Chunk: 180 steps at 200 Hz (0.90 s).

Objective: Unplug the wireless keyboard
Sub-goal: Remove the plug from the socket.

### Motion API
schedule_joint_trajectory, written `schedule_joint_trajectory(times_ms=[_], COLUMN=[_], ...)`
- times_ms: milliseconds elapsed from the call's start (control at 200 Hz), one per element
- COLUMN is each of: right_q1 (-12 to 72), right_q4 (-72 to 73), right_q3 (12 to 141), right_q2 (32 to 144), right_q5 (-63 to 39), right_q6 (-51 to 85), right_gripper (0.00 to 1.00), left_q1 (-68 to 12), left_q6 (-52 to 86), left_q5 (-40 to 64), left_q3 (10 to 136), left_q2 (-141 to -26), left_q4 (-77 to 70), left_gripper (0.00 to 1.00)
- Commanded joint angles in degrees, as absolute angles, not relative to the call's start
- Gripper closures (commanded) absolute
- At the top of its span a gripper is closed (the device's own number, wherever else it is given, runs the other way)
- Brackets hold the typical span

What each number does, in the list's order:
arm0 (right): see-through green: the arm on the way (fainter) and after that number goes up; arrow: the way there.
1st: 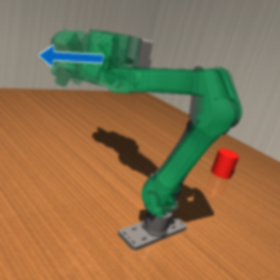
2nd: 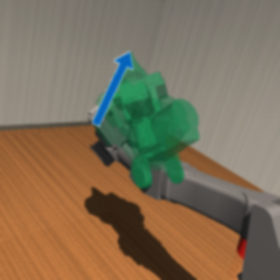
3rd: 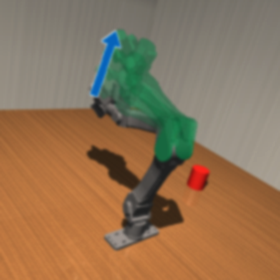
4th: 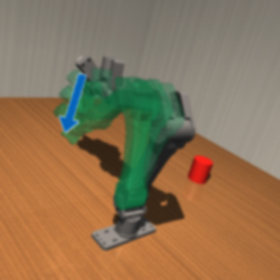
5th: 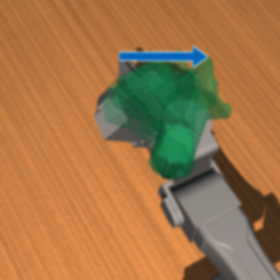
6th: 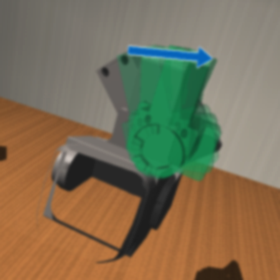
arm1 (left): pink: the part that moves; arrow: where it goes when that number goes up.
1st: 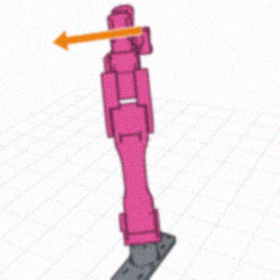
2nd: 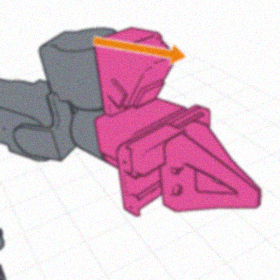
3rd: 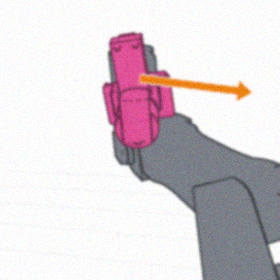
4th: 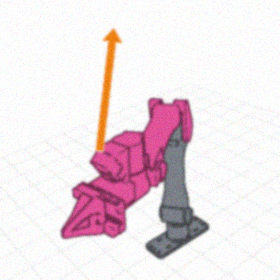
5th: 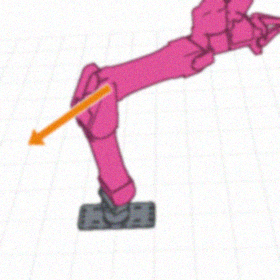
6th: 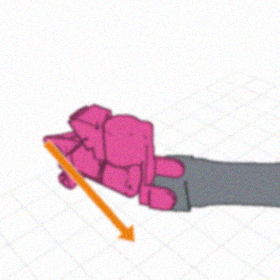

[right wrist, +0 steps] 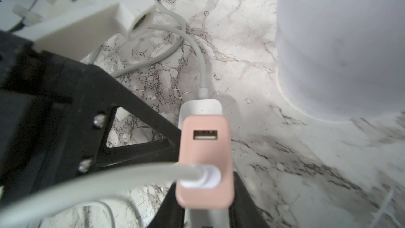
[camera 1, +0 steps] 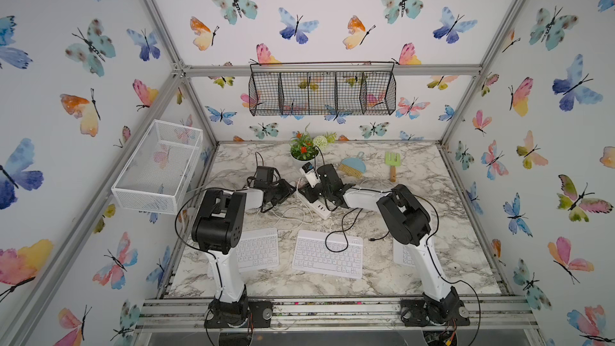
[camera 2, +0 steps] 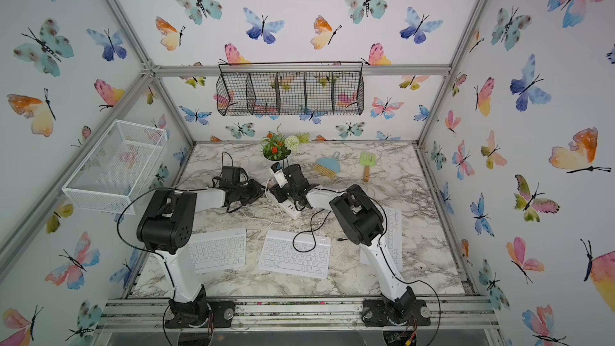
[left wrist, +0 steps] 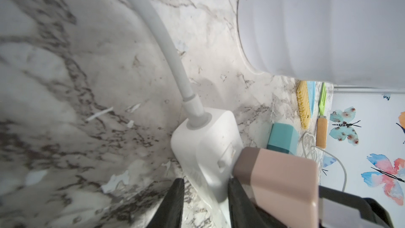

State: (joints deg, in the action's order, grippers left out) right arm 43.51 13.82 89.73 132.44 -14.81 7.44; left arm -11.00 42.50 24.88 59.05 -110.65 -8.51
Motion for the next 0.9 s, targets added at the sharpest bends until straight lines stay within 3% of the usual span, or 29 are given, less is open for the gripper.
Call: schedule_joint_trajectory(times_ms=[0,405,896], right_q1=[45.21,50.32,49.13], right_q4=[14.81,19.94,20.96], right_q3=[91.76,88.35,89.64], right_q2=[134.13,131.60,130.88], right_q5=[-14.51,-1.79,-15.72], right_q6=[7.25,-3.54,3.66], right_gripper=[0.69,0.72,0.77], left_q1=[-12.65,-13.90,-14.17], left_q6=[40.74,38.41,37.79], left_q5=[22.94,19.20,18.11], left_q3=[58.10,57.85,55.33], left_q2=[-114.06,-116.31,-117.00], left_q4=[-2.75,1.29,0.73], left_gripper=[0.64,0.67,0.68])
